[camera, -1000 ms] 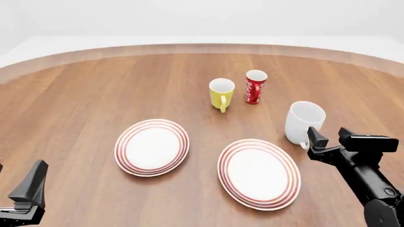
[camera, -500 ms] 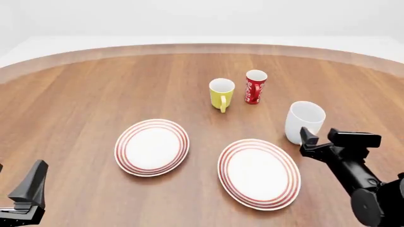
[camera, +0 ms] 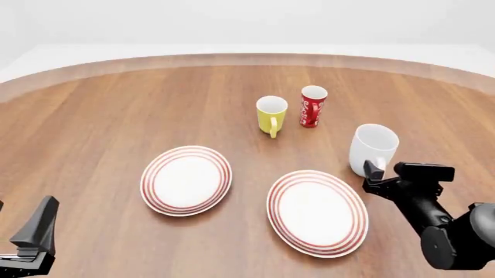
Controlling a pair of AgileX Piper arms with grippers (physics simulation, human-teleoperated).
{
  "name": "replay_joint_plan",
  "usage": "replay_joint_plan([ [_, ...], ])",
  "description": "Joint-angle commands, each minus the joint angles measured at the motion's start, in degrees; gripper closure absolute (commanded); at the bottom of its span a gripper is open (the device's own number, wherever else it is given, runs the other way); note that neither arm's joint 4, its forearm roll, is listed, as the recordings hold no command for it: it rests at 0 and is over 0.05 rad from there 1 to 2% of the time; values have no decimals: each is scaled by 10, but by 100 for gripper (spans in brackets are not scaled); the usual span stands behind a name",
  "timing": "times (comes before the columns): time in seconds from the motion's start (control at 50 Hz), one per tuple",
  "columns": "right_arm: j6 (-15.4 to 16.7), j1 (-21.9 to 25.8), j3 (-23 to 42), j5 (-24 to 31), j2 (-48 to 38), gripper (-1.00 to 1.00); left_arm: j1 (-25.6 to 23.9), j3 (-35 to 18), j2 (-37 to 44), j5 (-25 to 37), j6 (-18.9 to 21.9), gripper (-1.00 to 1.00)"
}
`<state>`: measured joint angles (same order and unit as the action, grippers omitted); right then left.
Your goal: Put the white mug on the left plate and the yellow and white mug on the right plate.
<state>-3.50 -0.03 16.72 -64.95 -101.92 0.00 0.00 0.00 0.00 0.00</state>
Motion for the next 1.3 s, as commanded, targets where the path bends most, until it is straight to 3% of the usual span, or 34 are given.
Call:
replay_joint_plan([
  [0.02, -1, -2, 9, -6, -27, -100, 0, 0, 0, 0, 0, -100],
  [0.12, -8, 2, 29, -6, -75, -100, 0, 0, 0, 0, 0, -100],
  [0.98, -5, 8, 40, -5, -105, -100, 0, 0, 0, 0, 0, -100],
  [1.0, -5, 7, 40, -5, -105, 100, 0, 0, 0, 0, 0, -100],
  [1.3, -2, 1, 35, -7, -98, 100, 0, 0, 0, 0, 0, -100],
])
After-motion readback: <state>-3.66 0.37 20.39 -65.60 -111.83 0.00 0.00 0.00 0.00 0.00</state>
